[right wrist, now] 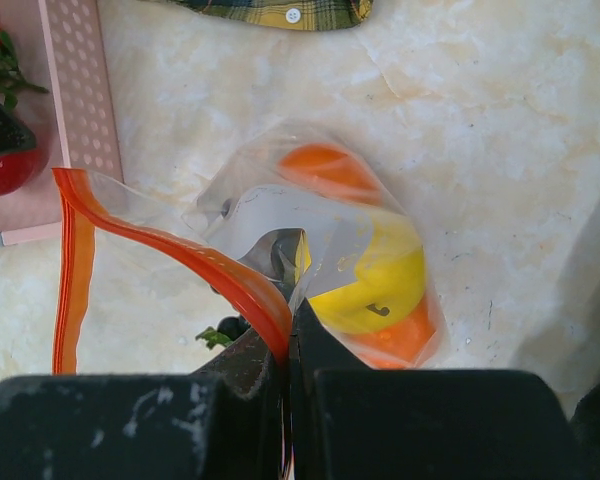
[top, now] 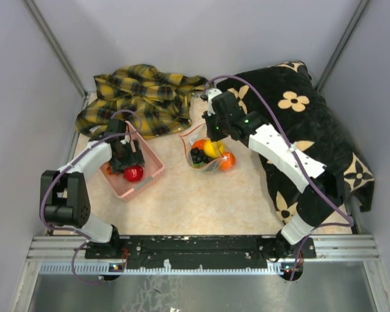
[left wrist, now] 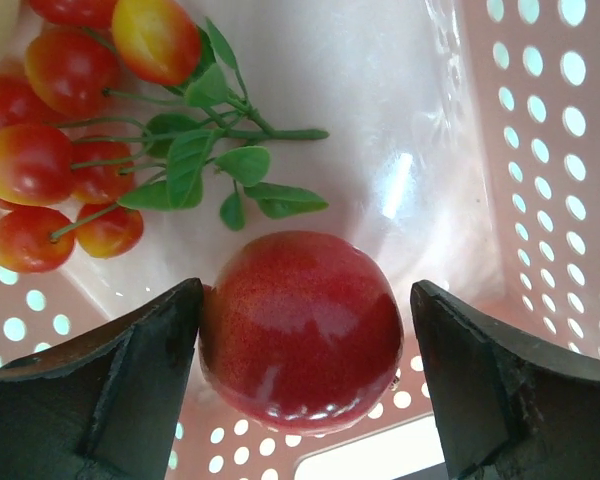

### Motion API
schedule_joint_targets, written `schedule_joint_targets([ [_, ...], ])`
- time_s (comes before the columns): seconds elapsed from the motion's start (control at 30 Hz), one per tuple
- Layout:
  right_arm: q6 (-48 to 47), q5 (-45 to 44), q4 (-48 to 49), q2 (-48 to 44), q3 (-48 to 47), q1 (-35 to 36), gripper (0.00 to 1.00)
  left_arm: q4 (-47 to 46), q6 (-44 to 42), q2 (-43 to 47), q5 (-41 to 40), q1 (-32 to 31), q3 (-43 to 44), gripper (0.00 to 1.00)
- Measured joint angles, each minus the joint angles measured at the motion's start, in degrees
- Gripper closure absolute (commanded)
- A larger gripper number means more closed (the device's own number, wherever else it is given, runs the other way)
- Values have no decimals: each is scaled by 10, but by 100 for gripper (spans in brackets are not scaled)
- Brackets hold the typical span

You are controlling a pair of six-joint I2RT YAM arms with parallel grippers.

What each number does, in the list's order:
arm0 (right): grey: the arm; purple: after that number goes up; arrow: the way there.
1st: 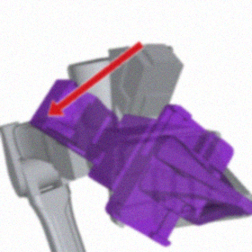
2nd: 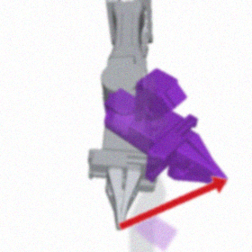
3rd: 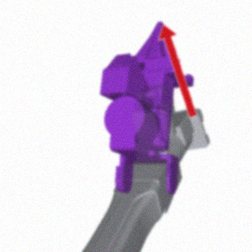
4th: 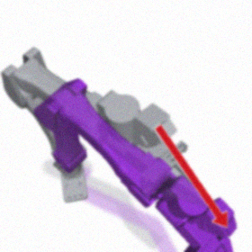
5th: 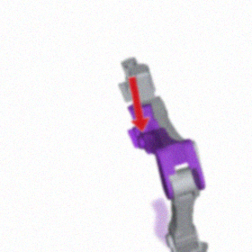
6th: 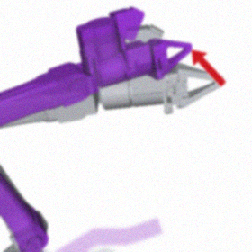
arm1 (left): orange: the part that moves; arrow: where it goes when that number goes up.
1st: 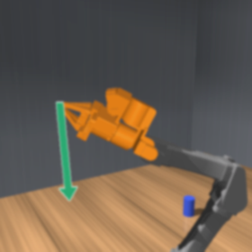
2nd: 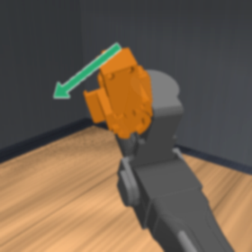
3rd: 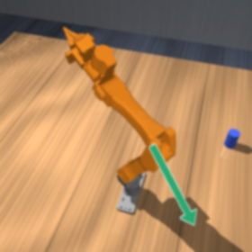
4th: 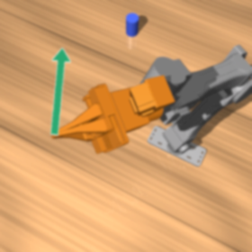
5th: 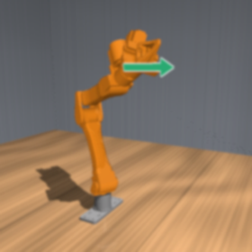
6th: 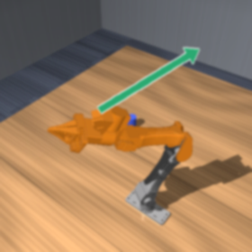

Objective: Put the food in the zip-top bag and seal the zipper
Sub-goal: Pick up the fake fruit from the bin.

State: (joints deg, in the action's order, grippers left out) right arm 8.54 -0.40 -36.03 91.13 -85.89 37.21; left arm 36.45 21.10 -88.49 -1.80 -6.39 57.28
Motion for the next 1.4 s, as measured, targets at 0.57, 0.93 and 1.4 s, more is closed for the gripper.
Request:
schedule_joint_targets([
  [0.57,0,0,0,0,0,0,100,0,10,-7,10,-40,-28,27],
  [0.93,2,0,0,0,0,0,100,3,28,148,19,-49,-30,34],
  [1.4,-15,-18,-9,0,-10,4,100,-111,115,299,61,-200,-38,34],
])
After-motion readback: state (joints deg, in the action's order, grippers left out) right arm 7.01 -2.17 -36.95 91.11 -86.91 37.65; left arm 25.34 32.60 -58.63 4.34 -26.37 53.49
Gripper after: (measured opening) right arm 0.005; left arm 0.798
